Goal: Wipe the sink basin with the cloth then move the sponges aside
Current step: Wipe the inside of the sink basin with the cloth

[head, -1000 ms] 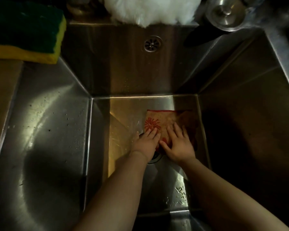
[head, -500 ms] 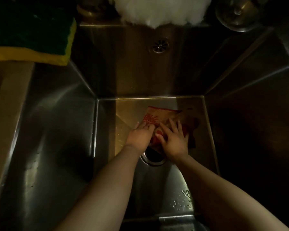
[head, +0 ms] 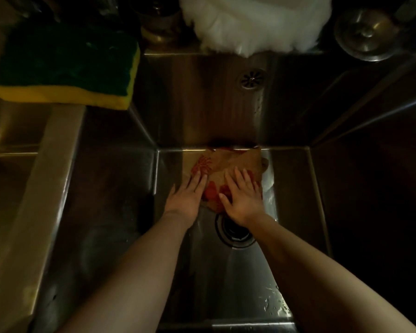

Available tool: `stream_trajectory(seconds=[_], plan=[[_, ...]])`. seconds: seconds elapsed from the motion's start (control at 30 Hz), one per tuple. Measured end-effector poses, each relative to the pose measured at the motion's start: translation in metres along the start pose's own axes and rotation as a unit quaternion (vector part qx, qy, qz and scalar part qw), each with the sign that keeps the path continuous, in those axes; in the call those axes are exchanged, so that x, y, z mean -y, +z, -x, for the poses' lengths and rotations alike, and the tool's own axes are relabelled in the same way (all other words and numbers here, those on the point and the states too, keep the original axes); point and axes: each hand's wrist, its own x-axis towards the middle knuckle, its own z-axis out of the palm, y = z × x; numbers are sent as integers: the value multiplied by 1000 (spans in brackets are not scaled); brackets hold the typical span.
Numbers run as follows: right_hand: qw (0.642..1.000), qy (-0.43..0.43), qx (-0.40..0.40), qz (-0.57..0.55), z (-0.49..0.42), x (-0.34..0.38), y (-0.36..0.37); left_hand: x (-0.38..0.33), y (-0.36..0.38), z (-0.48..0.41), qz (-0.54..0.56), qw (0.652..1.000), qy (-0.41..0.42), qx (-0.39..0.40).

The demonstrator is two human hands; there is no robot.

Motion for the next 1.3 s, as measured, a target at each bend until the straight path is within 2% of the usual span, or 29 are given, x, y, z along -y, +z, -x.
stream_trajectory(seconds=[0.2, 0.5, 0.97, 1.13, 1.3], plan=[[998, 14, 57, 3, 10, 6, -8, -13, 7, 21, 5, 999, -22, 40], [997, -3, 75, -3, 46, 24, 9, -12, 12, 52, -21, 992, -48, 112], [999, 0, 44, 12, 20, 37, 20, -2, 20, 31, 4, 994, -51, 92], [999, -6, 45, 14, 5, 41, 15, 2, 21, 12, -20, 996, -62, 66], [1000, -12, 29, 3, -16, 47, 12, 9, 17, -6, -100, 992, -70, 25]])
